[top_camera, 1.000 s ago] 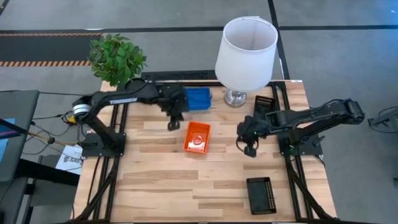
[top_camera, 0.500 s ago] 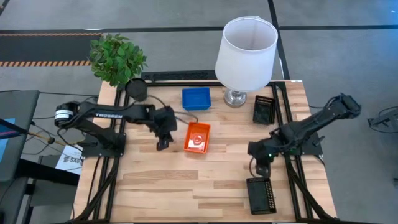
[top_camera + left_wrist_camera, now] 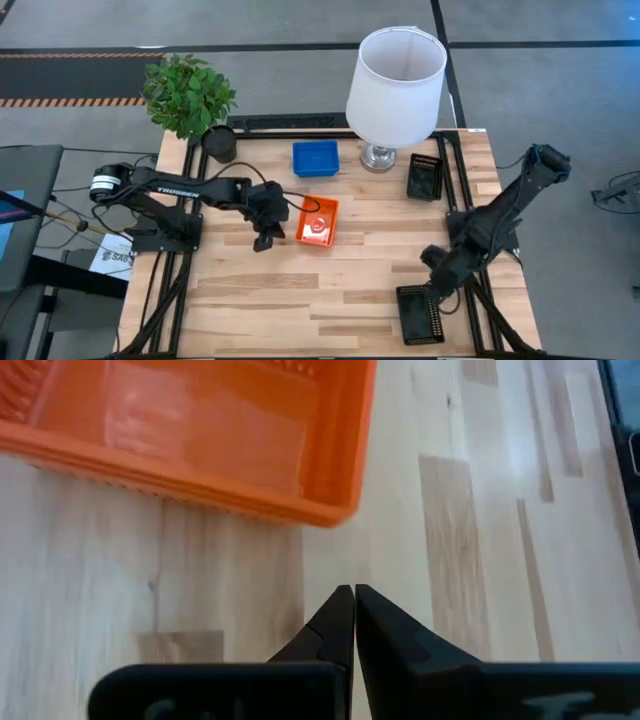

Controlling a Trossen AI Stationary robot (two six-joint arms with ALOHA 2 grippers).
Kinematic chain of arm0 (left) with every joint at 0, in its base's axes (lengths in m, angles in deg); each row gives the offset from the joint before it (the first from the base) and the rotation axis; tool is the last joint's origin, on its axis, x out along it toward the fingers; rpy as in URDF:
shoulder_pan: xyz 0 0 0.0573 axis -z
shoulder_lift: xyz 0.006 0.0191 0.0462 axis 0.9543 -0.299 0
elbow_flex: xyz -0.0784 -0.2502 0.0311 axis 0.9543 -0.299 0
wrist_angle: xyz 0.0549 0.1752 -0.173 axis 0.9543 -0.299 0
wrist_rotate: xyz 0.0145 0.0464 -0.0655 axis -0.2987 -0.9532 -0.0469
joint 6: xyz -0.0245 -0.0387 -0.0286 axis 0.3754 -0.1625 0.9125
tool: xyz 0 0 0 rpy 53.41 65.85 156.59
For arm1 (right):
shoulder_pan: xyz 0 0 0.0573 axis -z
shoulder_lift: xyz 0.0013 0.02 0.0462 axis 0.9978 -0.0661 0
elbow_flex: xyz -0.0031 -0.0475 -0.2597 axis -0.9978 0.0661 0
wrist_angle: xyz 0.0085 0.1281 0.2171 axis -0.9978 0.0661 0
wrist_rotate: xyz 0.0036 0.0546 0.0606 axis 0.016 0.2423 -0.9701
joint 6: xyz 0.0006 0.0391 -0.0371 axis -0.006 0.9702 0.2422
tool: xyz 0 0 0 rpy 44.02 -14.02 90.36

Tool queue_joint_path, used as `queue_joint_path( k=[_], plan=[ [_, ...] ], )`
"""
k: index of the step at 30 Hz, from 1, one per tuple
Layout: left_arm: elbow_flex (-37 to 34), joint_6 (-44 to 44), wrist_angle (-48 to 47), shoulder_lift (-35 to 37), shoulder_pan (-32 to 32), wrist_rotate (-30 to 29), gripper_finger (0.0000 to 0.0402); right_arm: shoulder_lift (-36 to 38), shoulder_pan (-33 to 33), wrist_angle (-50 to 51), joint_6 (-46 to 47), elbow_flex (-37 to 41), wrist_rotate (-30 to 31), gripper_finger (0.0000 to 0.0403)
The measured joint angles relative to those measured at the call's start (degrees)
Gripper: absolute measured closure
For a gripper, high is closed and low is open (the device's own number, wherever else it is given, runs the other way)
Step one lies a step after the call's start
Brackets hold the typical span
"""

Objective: Stack baskets by color
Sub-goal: Stack the bottom black bin on top of the top black bin

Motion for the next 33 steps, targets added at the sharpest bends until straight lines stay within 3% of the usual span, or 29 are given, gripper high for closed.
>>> queue_joint_path(
  k=[5, 8, 12, 19, 22, 24, 29, 30, 33],
  plan=[
    [0.00, 0.11, 1.38, 0.00, -1.27, 1.59, 0.0401, -0.02, -6.26, -10.93, 11.58, 6.71, 3.09, 0.0155],
    [0.00, 0.95, 1.35, 0.00, -1.85, 3.66, 0.0401, -0.04, -9.10, -16.79, 18.99, 9.41, 7.42, 0.0120],
    [0.00, 1.73, 1.30, 0.00, -1.88, 4.99, 0.0401, -0.96, -10.33, -17.40, 26.07, 10.29, 9.66, 0.0109],
    [0.00, 1.44, 2.39, 0.00, -1.91, 7.04, 0.0401, -9.44, -6.85, -18.43, 27.15, 10.40, 8.26, 0.0128],
    [0.02, 1.25, 2.30, 0.00, -1.91, 8.04, 0.0401, -12.21, -5.37, -20.76, 26.42, 10.40, 8.38, 0.0149],
    [0.02, 1.20, 2.28, 0.00, -1.91, 8.37, 0.0401, -12.58, -4.74, -21.26, 26.18, 10.40, 8.14, 0.0185],
    [0.11, 0.36, 2.26, 0.00, -2.10, 8.64, 0.0401, -9.66, -3.44, -21.68, 25.44, 10.35, 7.89, 0.0360],
    [0.11, -0.04, 2.28, 0.00, -2.31, 8.68, 0.0401, -8.39, -3.23, -21.19, 24.83, 10.35, 8.95, 0.0379],
    [0.11, -0.89, 2.25, 0.00, -2.98, 8.78, 0.0401, -3.86, -1.49, -19.44, 23.94, 10.35, 12.40, 0.0386]
  ],
)
